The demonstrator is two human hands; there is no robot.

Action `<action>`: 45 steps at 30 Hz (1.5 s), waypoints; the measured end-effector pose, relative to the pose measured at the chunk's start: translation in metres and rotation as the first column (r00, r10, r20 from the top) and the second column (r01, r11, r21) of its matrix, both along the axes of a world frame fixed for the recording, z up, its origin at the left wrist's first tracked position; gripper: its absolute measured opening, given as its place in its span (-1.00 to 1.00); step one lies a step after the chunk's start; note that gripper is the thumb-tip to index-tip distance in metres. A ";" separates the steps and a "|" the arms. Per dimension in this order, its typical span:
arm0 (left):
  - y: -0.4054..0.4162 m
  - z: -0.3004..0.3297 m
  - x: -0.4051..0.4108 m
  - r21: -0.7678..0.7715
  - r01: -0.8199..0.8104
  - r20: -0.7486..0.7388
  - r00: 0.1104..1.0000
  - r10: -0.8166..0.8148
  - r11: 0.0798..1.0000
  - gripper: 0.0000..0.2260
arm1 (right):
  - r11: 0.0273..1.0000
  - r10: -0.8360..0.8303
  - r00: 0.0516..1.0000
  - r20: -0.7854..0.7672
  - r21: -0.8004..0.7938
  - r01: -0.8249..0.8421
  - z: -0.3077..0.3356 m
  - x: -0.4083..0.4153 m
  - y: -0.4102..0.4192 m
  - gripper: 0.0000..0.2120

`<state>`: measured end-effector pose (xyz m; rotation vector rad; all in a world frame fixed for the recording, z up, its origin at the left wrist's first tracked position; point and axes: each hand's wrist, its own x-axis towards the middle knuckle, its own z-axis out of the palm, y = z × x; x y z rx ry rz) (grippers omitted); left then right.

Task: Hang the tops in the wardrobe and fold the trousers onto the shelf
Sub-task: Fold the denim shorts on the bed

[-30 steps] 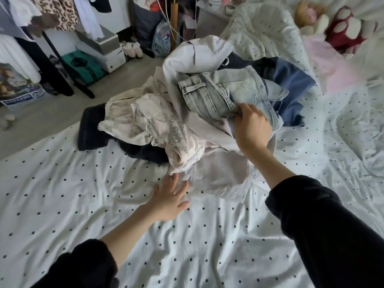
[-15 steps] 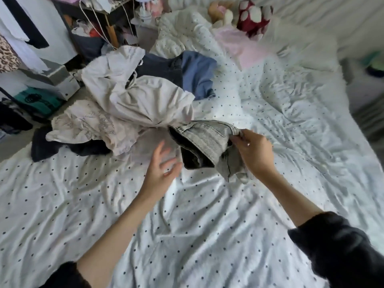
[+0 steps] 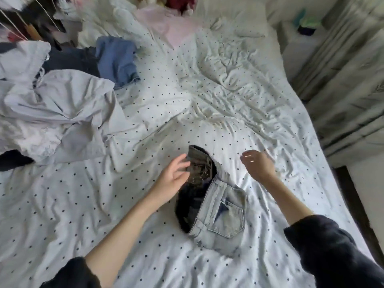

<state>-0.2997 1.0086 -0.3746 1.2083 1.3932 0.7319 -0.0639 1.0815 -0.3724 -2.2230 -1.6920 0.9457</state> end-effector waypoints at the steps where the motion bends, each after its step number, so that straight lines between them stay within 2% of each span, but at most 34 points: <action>1: 0.000 -0.010 0.004 -0.035 0.011 -0.057 0.998 -0.013 0.999 -0.57 | 0.998 -0.036 0.999 -0.014 0.056 0.037 -0.007 -0.001 -0.011 -0.75; 3: 0.003 -0.028 0.011 -0.103 -0.022 -0.138 0.990 0.008 0.994 -0.58 | 0.995 -0.024 0.997 -0.070 0.097 0.031 -0.017 -0.006 -0.035 -0.75; 5: 0.007 -0.043 0.011 -0.173 -0.062 -0.198 0.980 0.027 0.983 -0.57 | 0.995 0.040 0.996 -0.080 0.093 -0.033 -0.028 -0.017 -0.062 -0.65; 7: 0.017 -0.056 0.013 -0.218 -0.110 -0.254 0.966 0.052 0.970 -0.56 | 0.993 0.104 0.993 -0.063 0.068 -0.100 -0.041 -0.028 -0.087 -0.47; 9: 0.029 -0.065 0.013 -0.248 -0.161 -0.291 0.953 0.086 0.955 -0.54 | 0.967 0.253 0.967 -0.027 0.000 -0.253 -0.057 -0.040 -0.111 -0.21; 11: 0.039 -0.068 0.013 -0.324 -0.174 -0.284 0.955 0.080 0.930 -0.54 | 0.914 0.404 0.914 0.042 -0.060 -0.401 -0.068 -0.048 -0.125 -0.06; 13: 0.040 -0.071 0.017 -0.423 -0.139 -0.306 0.952 0.004 0.895 -0.55 | 0.876 0.477 0.875 0.078 -0.120 -0.467 -0.080 -0.051 -0.133 0.02; 17: 0.012 -0.080 0.020 -0.532 -0.119 -0.336 0.938 -0.080 0.839 -0.70 | 0.828 0.558 0.821 0.123 -0.153 -0.540 -0.097 -0.050 -0.149 0.19; 19: 0.009 -0.075 0.022 -0.597 -0.122 -0.248 0.968 -0.038 0.793 -0.80 | 0.832 0.549 0.830 0.097 -0.150 -0.534 -0.097 -0.049 -0.153 0.21; 21: 0.020 -0.059 0.034 -0.587 -0.084 -0.141 0.990 0.000 0.805 -0.87 | 0.898 0.437 0.900 0.005 -0.057 -0.436 -0.088 -0.044 -0.154 0.14; 22: 0.028 -0.049 0.042 -0.554 -0.070 -0.105 0.994 0.013 0.830 -0.92 | 0.936 0.352 0.934 -0.063 0.019 -0.351 -0.081 -0.040 -0.153 0.03; 24: 0.048 -0.027 0.072 -0.482 -0.036 -0.001 0.999 0.040 0.875 -0.93 | 0.987 0.124 0.972 -0.197 0.128 -0.100 -0.062 -0.016 -0.145 -0.30; 26: 0.065 -0.010 0.098 -0.447 0.015 0.152 0.987 0.059 0.894 -0.88 | 0.987 -0.083 0.965 -0.249 0.114 0.114 -0.048 0.013 -0.127 -0.74; 27: 0.075 -0.003 0.114 -0.423 0.056 0.219 0.975 0.042 0.905 -0.88 | 0.968 -0.186 0.952 -0.243 0.122 0.220 -0.042 0.036 -0.111 -0.82; 29: 0.090 -0.001 0.132 -0.353 0.048 0.247 0.968 0.044 0.934 -0.85 | 0.915 -0.335 0.913 -0.234 0.149 0.374 -0.038 0.080 -0.080 -0.80; 30: 0.096 -0.006 0.137 -0.297 -0.001 0.198 0.978 0.062 0.955 -0.83 | 0.894 -0.381 0.890 -0.250 0.147 0.424 -0.039 0.099 -0.065 -0.81; 33: 0.102 -0.039 0.129 -0.094 -0.230 -0.117 0.969 0.219 0.969 -0.75 | 0.877 -0.448 0.843 -0.297 0.040 0.480 -0.059 0.140 -0.038 -0.56; 35: 0.093 -0.070 0.102 -0.023 -0.374 -0.330 0.878 0.346 0.927 -0.69 | 0.894 -0.447 0.862 -0.238 -0.088 0.439 -0.083 0.150 -0.038 -0.43; 37: 0.079 -0.094 0.070 -0.051 -0.449 -0.528 0.770 0.358 0.892 -0.59 | 0.921 -0.382 0.916 -0.125 -0.135 0.366 -0.114 0.152 -0.046 -0.41; 38: 0.072 -0.103 0.056 -0.116 -0.483 -0.557 0.755 0.346 0.868 -0.53 | 0.929 -0.361 0.930 -0.072 -0.110 0.352 -0.126 0.152 -0.050 -0.43; 39: 0.066 -0.106 0.048 -0.172 -0.503 -0.517 0.778 0.357 0.847 -0.53 | 0.927 -0.370 0.928 -0.037 -0.074 0.367 -0.136 0.153 -0.050 -0.44; 41: 0.054 -0.106 0.044 -0.243 -0.414 -0.342 0.883 0.322 0.877 -0.71 | 0.891 -0.453 0.890 -0.041 -0.038 0.452 -0.145 0.153 -0.047 -0.42; 43: 0.042 -0.103 0.051 -0.273 -0.260 -0.239 0.951 0.196 0.926 -0.78 | 0.847 -0.528 0.848 -0.043 -0.094 0.523 -0.146 0.153 -0.040 -0.46; 45: 0.036 -0.102 0.059 -0.289 -0.215 -0.142 0.973 0.180 0.933 -0.82 | 0.829 -0.543 0.838 -0.053 -0.188 0.526 -0.138 0.153 -0.036 -0.58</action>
